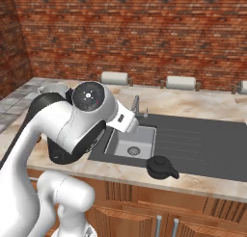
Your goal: Open the blender lid, put the tangerine in the blender, close the lid, and start the blender.
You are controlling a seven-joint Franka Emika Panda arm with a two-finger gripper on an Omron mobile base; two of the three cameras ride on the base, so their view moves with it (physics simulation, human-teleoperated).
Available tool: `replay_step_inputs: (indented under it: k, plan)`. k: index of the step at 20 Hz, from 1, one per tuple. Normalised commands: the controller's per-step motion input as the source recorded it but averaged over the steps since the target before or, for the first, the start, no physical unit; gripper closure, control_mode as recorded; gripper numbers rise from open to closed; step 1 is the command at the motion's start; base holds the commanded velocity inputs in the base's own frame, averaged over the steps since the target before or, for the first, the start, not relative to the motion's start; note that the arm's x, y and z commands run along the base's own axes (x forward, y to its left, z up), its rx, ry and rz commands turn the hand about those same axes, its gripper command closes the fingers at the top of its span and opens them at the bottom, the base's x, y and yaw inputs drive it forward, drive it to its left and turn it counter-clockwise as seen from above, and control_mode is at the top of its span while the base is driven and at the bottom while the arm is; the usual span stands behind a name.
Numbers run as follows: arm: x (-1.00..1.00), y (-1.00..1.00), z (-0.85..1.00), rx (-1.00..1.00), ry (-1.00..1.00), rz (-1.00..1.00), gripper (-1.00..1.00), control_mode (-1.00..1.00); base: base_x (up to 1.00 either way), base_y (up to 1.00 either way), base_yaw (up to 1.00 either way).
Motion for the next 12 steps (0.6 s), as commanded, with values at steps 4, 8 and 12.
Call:
replay_step_inputs:
  k: [4,8,12]
  plan:
    - [-0.32,1.0,0.85,-0.15,-0.02,0.0,-1.0,-1.0,0.0,0.0,0.0]
    - [-0.18,1.0,0.6,-0.2,0.0,0.0,-1.0,-1.0,0.0,0.0,0.0]
    - [-0.13,1.0,0.39,-0.24,0.01,0.0,-1.0,-1.0,0.0,0.0,0.0]
